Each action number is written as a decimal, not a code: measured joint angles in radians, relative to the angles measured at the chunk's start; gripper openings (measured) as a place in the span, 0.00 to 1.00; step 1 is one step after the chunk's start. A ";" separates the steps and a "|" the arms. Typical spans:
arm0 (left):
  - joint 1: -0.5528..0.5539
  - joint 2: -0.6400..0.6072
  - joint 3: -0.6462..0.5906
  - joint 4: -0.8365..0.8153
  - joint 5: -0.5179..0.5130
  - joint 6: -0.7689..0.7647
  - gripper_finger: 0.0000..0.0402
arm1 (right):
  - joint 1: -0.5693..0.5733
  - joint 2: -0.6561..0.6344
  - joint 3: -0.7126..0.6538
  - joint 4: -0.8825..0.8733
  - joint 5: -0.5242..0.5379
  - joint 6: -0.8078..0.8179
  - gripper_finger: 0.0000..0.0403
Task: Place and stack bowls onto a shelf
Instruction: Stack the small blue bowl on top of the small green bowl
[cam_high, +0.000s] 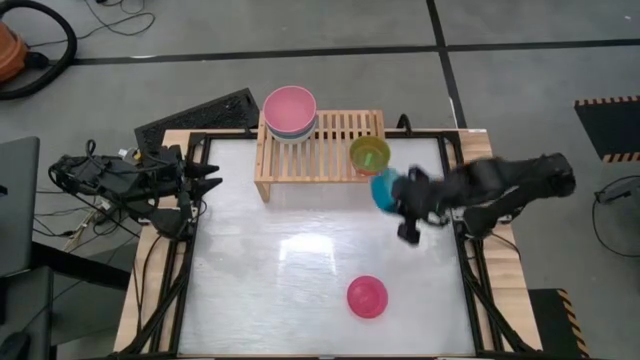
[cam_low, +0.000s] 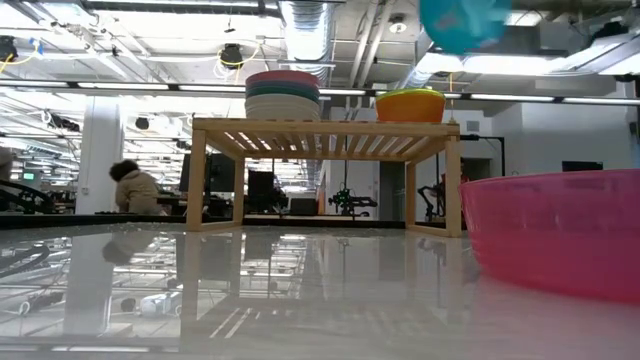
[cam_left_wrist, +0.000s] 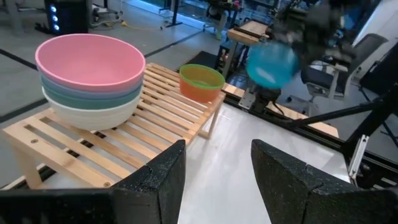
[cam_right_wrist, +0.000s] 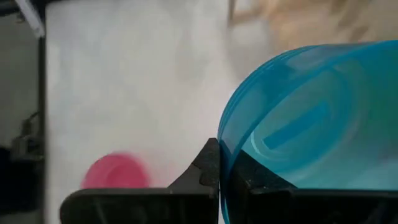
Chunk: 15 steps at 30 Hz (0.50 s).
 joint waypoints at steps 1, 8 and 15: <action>0.000 0.000 0.000 0.000 0.000 0.000 0.42 | -0.043 0.001 0.036 -0.001 0.000 -0.075 0.06; 0.000 0.000 0.000 0.000 -0.002 0.000 0.42 | -0.347 0.105 0.262 -0.034 -0.041 -0.496 0.06; 0.000 0.000 0.000 0.000 -0.015 -0.002 0.42 | -0.513 0.259 0.401 -0.197 -0.110 -0.821 0.06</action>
